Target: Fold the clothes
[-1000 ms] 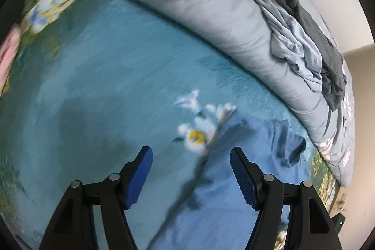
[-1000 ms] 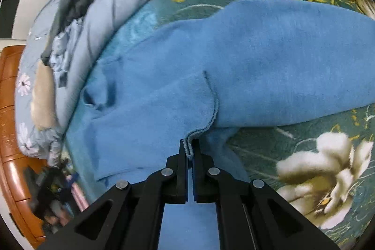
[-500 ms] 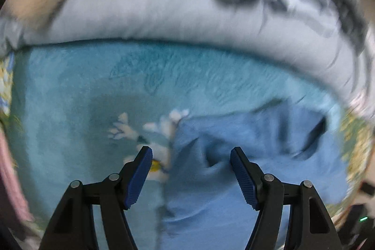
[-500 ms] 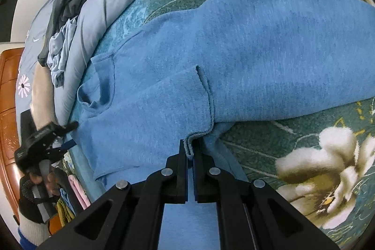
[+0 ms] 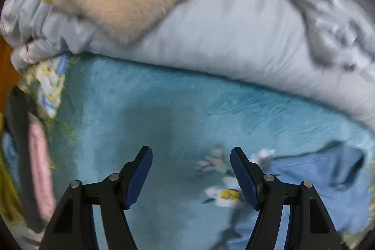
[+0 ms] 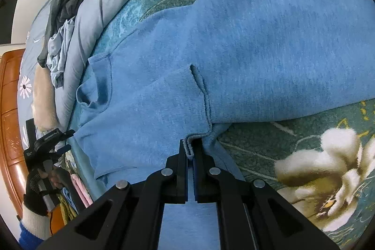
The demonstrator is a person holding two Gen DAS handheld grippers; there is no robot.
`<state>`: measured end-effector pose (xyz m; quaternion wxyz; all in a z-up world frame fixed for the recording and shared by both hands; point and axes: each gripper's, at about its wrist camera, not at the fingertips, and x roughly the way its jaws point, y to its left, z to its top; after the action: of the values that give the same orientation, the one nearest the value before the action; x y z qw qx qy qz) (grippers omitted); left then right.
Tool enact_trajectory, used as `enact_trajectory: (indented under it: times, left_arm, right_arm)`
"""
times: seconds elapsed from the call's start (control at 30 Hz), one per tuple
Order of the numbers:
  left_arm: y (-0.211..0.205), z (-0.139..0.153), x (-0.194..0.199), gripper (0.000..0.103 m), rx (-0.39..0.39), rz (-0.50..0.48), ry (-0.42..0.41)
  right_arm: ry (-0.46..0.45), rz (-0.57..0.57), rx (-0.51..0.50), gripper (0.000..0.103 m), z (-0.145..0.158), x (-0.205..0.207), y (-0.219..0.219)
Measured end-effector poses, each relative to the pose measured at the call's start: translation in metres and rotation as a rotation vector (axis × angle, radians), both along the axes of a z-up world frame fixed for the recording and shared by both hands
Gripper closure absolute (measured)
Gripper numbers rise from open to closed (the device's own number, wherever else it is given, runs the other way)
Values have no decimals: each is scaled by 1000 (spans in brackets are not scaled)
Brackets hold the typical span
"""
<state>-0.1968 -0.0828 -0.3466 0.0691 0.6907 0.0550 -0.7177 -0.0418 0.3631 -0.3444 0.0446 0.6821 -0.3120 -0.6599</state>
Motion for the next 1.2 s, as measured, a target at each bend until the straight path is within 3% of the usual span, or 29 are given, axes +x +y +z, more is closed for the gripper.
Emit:
enact_trajectory:
  times: [0.13,0.2,0.33,0.47,0.6,0.87,0.9,1.07,1.2]
  left_arm:
    - [-2,11,11,28,182,43,18]
    - [6,7,15,28,231,27,5]
    - [20,4,30,28,196,-11,31]
    - [14,14,53,28,223,48,96]
    - [12,9,78,27,231,57,50]
    - [1,9,121,27,258,139,66]
    - [1,8,125,27,257,142,60]
    - [9,-12,134,27,209,111,-5]
    - [9,-28,133,27,130,81,-30]
  right_arm:
    - [9,8,-4,99,3,-2,-5]
    - [15,19,3,100,5,-2,-6]
    - [3,15,27,100,1,-2,-6]
    - [22,3,-1,100,6,-1,-3]
    - [41,35,-4,100,10,-4,-3]
    - [266,91,20,100,57,-11,3]
    - [266,95,23,100,56,-11,5]
    - [100,70,31,100,5,-4,15]
    - [103,64,22,100,4,-2,19]
